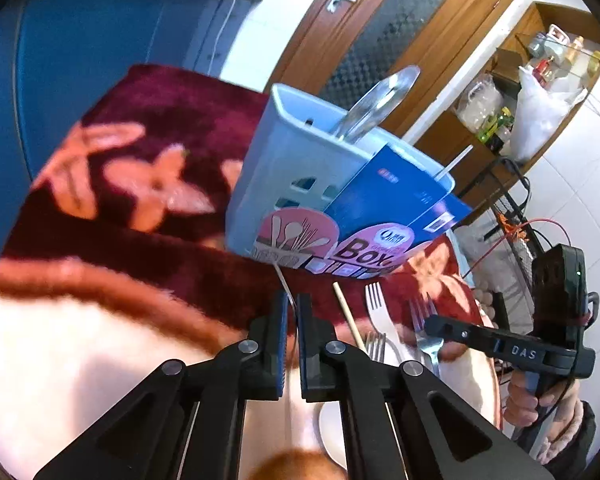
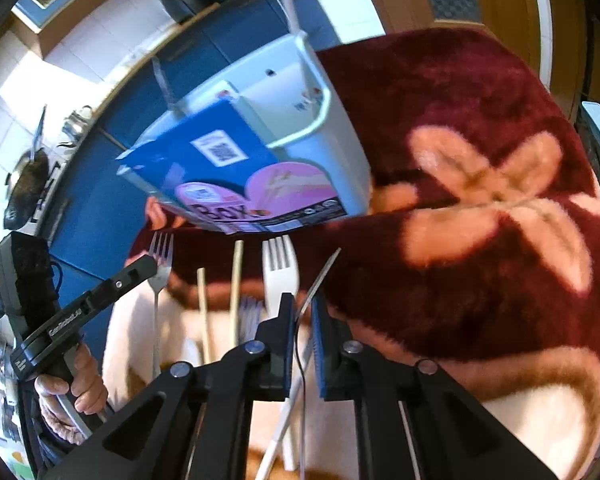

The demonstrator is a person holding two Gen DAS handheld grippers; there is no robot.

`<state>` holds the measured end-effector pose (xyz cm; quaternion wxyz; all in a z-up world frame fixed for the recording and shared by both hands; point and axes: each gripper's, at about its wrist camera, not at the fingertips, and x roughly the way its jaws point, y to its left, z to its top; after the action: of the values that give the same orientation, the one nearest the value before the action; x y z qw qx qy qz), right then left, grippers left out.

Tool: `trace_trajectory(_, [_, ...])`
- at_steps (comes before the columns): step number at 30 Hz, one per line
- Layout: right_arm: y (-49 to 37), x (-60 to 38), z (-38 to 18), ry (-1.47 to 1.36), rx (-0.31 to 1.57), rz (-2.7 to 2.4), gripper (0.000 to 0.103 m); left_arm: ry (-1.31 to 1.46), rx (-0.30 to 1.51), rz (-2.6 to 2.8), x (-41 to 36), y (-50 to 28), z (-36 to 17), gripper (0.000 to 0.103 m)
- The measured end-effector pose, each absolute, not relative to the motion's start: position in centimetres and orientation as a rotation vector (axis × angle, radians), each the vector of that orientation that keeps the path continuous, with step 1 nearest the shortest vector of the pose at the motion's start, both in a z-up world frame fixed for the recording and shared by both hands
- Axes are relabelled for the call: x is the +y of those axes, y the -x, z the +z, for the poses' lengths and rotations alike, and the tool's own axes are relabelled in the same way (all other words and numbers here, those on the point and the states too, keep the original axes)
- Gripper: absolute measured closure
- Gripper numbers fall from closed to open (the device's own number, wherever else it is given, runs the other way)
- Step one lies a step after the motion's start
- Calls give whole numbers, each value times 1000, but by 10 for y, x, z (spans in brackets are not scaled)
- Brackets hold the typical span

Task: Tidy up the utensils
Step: 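Lift and carry the fork with the left tool while the right tool carries the knife to the caddy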

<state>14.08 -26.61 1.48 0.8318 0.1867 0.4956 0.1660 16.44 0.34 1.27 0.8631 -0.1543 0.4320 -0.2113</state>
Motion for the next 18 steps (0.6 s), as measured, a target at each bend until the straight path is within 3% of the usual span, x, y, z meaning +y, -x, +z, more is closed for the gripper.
trace_trajectory(18, [-75, -271, 96, -433, 580, 358, 99, 253, 558, -411, 0, -103, 92, 102])
